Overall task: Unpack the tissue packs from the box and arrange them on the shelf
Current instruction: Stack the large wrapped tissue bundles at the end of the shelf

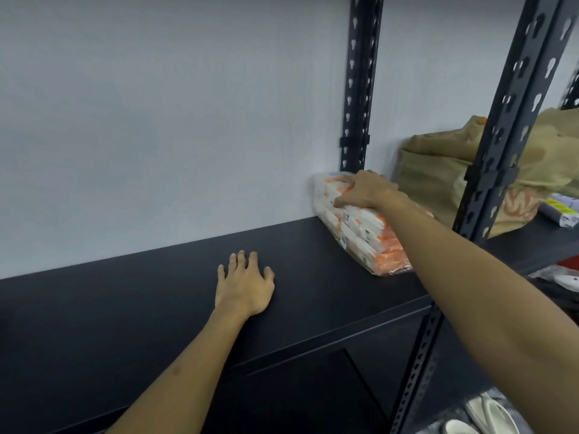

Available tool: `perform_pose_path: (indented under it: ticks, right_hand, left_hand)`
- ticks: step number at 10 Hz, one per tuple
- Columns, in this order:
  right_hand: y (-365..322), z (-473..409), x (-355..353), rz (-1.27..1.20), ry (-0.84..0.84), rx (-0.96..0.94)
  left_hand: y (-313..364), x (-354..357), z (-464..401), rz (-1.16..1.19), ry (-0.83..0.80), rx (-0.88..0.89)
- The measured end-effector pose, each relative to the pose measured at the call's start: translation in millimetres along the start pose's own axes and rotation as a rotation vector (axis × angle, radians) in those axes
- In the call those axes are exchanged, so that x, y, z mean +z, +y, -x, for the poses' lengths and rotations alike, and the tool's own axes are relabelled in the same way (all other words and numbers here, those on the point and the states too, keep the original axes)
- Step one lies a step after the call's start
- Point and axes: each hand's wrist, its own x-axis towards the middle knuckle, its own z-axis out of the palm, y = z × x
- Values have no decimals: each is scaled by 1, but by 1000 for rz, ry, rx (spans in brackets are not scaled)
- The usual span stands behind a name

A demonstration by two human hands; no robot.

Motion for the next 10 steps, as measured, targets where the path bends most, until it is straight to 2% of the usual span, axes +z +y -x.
perform_pose_path:
  ticks: [3,4,5,6,7,8,9,10]
  right_hand:
    - [7,-12,-2,110,-58,-50]
    - [0,-13,-5,293,-24,-53]
    - [-20,-3,-8,417,52,-138]
    - [-45,26,3,405,167,-324]
    - [-58,59,37,237,143,-485]
    - [-52,84,87,17,-18,-417]
    - [-44,104,126,-26,-109,-325]
    - [-44,124,137,-83,-61,-267]
  left_hand:
    - [1,-1,1,15,10,2]
    - [1,-2,1,19,10,0]
    - [1,-2,1,25,8,-1]
    - [1,-1,1,30,10,-1]
    - [0,-1,1,29,10,-2]
    - [0,-2,2,26,3,-2]
    - [0,-3,3,23,0,-7]
    - [2,-6,4,16,-18,-5]
